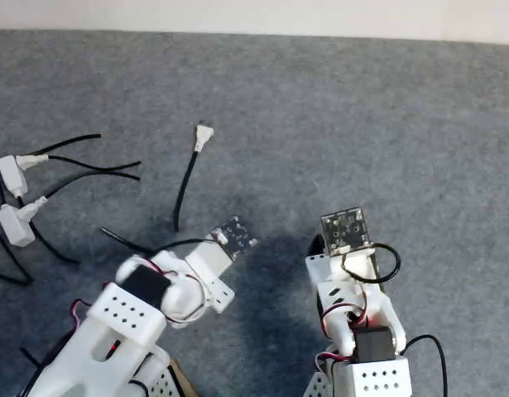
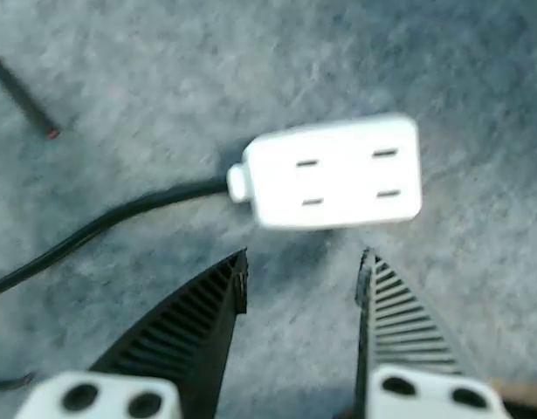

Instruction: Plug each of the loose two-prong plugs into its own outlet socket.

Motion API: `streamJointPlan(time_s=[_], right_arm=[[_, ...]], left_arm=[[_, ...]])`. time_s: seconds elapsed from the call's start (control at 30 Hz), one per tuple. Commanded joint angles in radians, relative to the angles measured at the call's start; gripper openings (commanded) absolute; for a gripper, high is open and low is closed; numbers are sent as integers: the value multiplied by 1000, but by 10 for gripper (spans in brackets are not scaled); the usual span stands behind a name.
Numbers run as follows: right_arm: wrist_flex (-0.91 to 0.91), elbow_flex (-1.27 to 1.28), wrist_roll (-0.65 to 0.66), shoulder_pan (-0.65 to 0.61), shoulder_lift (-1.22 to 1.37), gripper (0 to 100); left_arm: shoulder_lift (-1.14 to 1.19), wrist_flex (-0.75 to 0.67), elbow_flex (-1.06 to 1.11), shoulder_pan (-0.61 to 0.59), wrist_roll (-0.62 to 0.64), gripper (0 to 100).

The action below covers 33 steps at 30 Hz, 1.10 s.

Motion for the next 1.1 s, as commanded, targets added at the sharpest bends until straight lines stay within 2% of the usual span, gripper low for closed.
streamJointPlan(time_s=[0.0,0.2,0.4,0.6,0.8,1.07], right_arm=[[-12,114,8,-12,-21,207],[-12,114,8,-12,-21,207],[-12,114,8,-12,-21,207],[-12,114,8,-12,-21,207],[-13,114,8,-12,-21,207],[-13,114,8,-12,-21,207]], left_arm=[[-1,107,-124,-67,-103,258],[5,130,-254,-74,-241,343],[176,12,-260,-7,-285,348],[427,-80,-266,-2,-454,348],[529,-87,-325,-7,-583,347],[642,-87,-407,2,-646,347]])
